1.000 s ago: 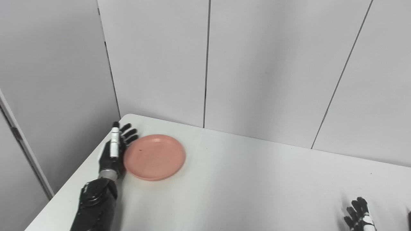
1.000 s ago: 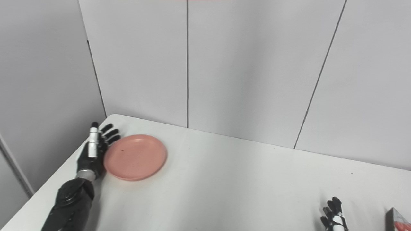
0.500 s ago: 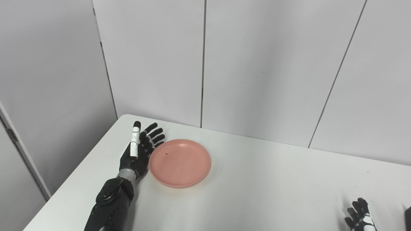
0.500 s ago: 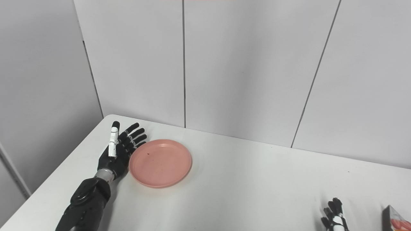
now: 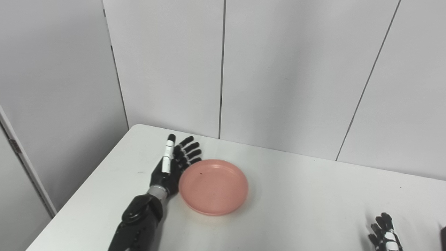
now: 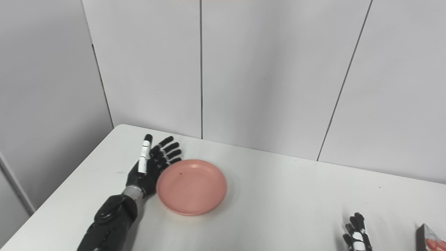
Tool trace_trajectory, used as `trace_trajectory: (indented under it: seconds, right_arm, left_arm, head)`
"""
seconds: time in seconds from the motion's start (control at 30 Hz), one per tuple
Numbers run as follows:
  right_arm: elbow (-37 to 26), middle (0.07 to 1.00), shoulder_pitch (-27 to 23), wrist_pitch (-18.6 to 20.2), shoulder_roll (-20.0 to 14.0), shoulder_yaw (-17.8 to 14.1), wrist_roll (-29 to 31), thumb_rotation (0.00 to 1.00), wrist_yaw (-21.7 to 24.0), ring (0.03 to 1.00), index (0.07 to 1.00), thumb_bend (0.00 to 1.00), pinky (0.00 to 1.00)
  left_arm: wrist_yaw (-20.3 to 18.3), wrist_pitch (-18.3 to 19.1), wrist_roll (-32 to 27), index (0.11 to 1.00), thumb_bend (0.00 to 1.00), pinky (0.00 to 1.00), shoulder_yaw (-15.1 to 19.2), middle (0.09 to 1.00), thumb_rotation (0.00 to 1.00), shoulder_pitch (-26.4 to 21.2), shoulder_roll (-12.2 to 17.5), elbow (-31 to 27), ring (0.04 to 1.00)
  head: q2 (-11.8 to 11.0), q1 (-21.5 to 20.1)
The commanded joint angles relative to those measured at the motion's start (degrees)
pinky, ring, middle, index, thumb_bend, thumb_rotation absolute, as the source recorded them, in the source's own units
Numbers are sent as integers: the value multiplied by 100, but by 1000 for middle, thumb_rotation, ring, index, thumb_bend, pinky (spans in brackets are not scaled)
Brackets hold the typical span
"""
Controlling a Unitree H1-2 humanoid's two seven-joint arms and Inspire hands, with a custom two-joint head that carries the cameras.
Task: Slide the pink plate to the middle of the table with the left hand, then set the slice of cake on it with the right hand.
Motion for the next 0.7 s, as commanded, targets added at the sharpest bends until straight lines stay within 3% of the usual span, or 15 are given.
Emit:
trace_trajectory:
  seconds: [0.0, 0.3, 0.4, 0.67]
  right_arm:
    - [-254, 1000, -111, 5, 17, 0, 33, 937, -11, 1000, 1000, 497, 1000]
    - [-380, 1000, -76, -80, 95, 45, -58, 924, -69, 1000, 1000, 439, 1000]
    - [-510, 1000, -44, 13, 143, 67, -134, 903, -139, 1000, 1000, 400, 1000]
    - [-583, 993, 0, 10, 262, 196, -422, 838, -292, 984, 1000, 355, 1000]
  left_arm:
    - [52, 146, 123, 810, 768, 794, -152, 818, 949, -35, -174, -184, 814]
    - [329, 123, 355, 808, 751, 802, -422, 813, 970, 263, -817, -755, 820]
    - [343, 148, 524, 857, 748, 868, -608, 855, 997, 432, -947, -985, 862]
    - [337, 259, 722, 910, 724, 962, -1014, 911, 991, 982, -1223, -1538, 922]
  head:
    - [15, -45]
    - [161, -444]
    - [218, -590]
    - [504, -1435]
